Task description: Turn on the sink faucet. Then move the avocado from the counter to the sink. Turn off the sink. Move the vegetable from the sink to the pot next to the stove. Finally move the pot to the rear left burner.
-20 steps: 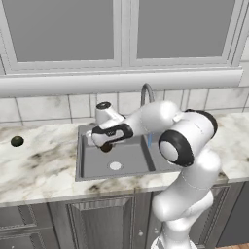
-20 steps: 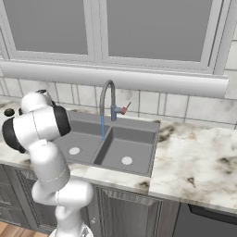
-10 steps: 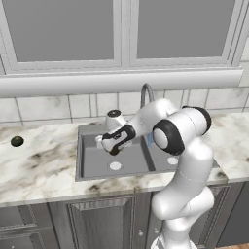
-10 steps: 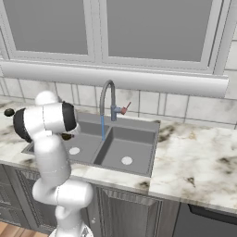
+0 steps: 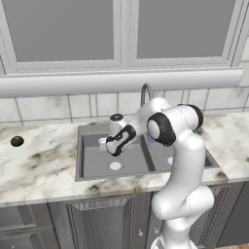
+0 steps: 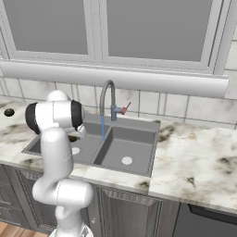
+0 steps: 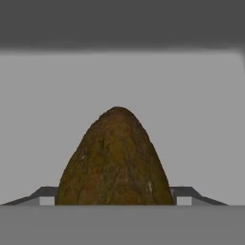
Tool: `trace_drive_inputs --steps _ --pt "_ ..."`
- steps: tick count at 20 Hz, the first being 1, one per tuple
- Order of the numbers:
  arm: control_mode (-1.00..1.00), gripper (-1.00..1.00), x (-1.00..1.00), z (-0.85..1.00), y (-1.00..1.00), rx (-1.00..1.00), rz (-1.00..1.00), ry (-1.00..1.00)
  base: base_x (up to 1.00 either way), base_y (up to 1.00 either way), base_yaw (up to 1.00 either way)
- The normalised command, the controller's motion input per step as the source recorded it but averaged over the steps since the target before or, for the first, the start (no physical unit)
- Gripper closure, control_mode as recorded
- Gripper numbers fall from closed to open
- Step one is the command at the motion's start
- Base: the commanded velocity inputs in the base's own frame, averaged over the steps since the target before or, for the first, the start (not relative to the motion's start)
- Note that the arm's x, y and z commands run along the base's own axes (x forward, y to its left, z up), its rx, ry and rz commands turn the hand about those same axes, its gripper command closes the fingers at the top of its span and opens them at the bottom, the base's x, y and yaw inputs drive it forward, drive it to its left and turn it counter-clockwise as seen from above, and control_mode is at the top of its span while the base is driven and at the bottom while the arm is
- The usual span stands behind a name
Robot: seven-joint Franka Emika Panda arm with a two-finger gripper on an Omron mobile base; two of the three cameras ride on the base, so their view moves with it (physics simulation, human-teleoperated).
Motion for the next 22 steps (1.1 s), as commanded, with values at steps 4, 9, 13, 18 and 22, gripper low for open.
trace_drive_inputs --steps 4,9,13,18,22 --pt "-1.0 1.0 0.27 -0.4 -0.01 0.0 0.0 0.0 0.0 0.0 0.0" --pt "-1.0 1.0 0.2 -0.32 -0.02 0.0 0.0 0.0 0.0 0.0 0.0" --pt "-1.0 1.0 0.1 -0.3 -0.03 0.0 0.0 0.0 0.0 0.0 0.0" --pt "-1.0 1.0 0.13 -0.38 0.0 0.0 0.0 0.03 0.0 0.0 0.0" --pt "-1.0 -1.0 0.09 -0.29 -0.01 0.0 0.0 0.07 0.0 0.0 0.0"
